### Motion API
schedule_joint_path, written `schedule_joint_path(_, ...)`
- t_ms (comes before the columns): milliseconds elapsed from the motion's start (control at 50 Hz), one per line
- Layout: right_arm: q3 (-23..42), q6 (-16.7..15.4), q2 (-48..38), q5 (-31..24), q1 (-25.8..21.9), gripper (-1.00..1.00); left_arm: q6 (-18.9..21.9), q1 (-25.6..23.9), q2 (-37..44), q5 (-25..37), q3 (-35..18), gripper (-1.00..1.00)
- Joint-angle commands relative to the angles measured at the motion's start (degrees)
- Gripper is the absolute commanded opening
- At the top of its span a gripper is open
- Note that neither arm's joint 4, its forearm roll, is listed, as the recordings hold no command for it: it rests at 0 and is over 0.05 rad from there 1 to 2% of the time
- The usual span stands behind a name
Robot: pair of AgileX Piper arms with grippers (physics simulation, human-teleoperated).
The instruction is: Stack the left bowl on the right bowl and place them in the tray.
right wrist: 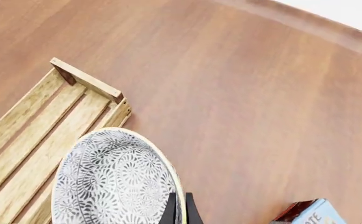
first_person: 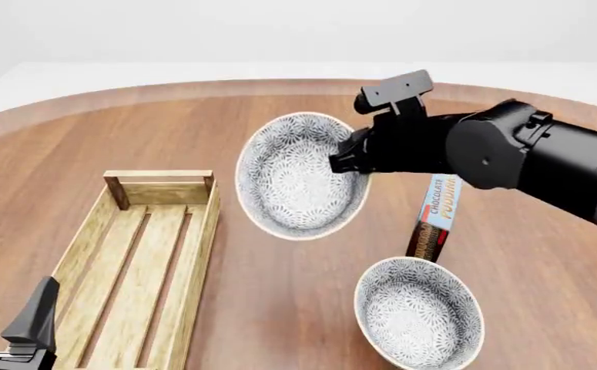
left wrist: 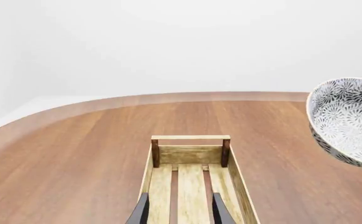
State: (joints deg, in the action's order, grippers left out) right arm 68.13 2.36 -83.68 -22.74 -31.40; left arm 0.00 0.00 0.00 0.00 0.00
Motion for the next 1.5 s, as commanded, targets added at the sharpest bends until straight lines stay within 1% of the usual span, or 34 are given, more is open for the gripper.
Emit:
schedule_joint_path(20,0.76,1.1,5.9,-2.17,1.16,-1.0,0.0,0.0,0.0,0.0,0.0,1.0)
schedule_joint_path(160,-1.89,2.58,9.81,-1.83,1.59,-1.0,0.0,0.0,0.0,0.0,0.0,1.0)
schedule_joint_path(180,-2.58,3.37,11.08,-1.61,1.69,-1.0,0.0,0.0,0.0,0.0,0.0,1.0)
schedule_joint_path(300,-6.89,5.01,17.7,-1.37,2.59,-1.0,0.0,0.0,0.0,0.0,0.0,1.0)
schedule_joint_path(320,-6.92,5.01,17.72,-1.37,2.59,-1.0,0.0,0.0,0.0,0.0,0.0,1.0)
schedule_joint_path(480,-15.88,7.86,26.49,0.31,4.47,-1.0,0.0,0.0,0.0,0.0,0.0,1.0)
schedule_joint_path(560,-18.4,8.97,28.96,0.66,4.85,-1.0,0.0,0.0,0.0,0.0,0.0,1.0)
schedule_joint_path(640,-20.88,9.72,32.54,0.32,4.84,-1.0,0.0,0.0,0.0,0.0,0.0,1.0)
schedule_joint_path(800,-23.76,10.97,37.46,-0.82,5.93,-1.0,0.0,0.0,0.0,0.0,0.0,1.0)
schedule_joint_path(880,-26.53,12.05,40.38,-0.74,6.46,-1.0,0.0,0.0,0.0,0.0,0.0,1.0)
schedule_joint_path(1060,-32.08,14.25,44.72,0.32,7.66,-1.0,0.0,0.0,0.0,0.0,0.0,1.0)
schedule_joint_path(1220,-35.67,16.01,48.72,-0.11,8.63,-1.0,0.0,0.0,0.0,0.0,0.0,1.0)
schedule_joint_path(1400,-38.71,17.18,50.68,0.63,9.33,-1.0,0.0,0.0,0.0,0.0,0.0,1.0)
schedule_joint_path(1420,-40.01,17.77,51.1,1.38,9.66,-1.0,0.0,0.0,0.0,0.0,0.0,1.0)
schedule_joint_path(1500,-41.48,18.44,51.67,1.95,10.14,-1.0,0.0,0.0,0.0,0.0,0.0,1.0)
